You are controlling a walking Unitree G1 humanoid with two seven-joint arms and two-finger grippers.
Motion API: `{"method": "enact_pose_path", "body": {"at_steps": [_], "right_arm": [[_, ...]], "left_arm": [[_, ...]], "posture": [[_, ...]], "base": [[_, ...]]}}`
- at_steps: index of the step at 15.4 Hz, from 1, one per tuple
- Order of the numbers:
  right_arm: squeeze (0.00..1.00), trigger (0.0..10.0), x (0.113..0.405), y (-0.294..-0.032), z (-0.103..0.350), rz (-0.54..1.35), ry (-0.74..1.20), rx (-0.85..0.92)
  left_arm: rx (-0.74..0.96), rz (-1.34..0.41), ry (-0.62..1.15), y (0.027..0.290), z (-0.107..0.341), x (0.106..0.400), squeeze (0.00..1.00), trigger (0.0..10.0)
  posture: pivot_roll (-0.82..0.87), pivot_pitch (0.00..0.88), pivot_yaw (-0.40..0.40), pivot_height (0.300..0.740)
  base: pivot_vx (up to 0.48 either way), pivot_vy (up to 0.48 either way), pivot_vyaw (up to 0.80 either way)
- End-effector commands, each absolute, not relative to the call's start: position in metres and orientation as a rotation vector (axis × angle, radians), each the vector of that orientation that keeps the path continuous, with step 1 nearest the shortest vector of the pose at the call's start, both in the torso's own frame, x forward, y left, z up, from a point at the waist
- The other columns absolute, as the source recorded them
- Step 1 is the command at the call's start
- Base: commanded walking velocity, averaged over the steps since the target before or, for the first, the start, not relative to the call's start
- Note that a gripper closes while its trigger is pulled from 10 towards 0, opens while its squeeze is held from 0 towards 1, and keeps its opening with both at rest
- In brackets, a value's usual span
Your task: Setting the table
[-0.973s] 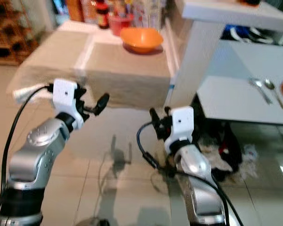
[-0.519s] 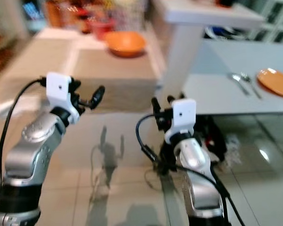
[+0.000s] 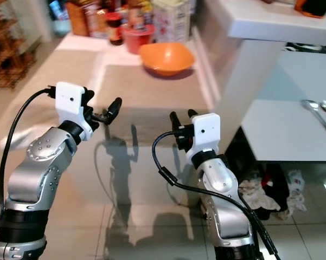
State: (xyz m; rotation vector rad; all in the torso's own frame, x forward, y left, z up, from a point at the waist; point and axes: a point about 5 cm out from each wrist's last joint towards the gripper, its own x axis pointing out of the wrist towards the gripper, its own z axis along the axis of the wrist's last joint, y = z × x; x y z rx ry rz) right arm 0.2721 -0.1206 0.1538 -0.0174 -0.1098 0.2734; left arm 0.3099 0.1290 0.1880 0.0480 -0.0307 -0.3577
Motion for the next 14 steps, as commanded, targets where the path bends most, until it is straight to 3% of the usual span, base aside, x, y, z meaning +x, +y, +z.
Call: {"method": "enact_pose_path", "body": {"at_steps": [1, 8, 14], "right_arm": [[0.0, 10.0, 0.273, -0.128, 0.151, 0.249, -0.101, -0.029], [0.0, 10.0, 0.27, -0.126, 0.149, 0.267, -0.098, -0.033], [0.0, 10.0, 0.268, -0.125, 0.147, 0.276, -0.087, -0.043]], "left_arm": [[0.053, -0.397, -0.052, 0.119, 0.193, 0.31, 0.0, 10.0], [0.069, -0.393, -0.039, 0.119, 0.191, 0.314, 0.0, 10.0], [0.136, -0.293, -0.022, 0.131, 0.19, 0.322, 0.0, 10.0]], "posture": [[-0.02, 0.0, -0.04, 0.74], [-0.03, 0.0, -0.041, 0.74], [-0.03, 0.0, -0.044, 0.736]], "base": [[0.454, 0.0, 0.0], [0.456, 0.0, 0.0], [0.0, 0.0, -0.48]]}}
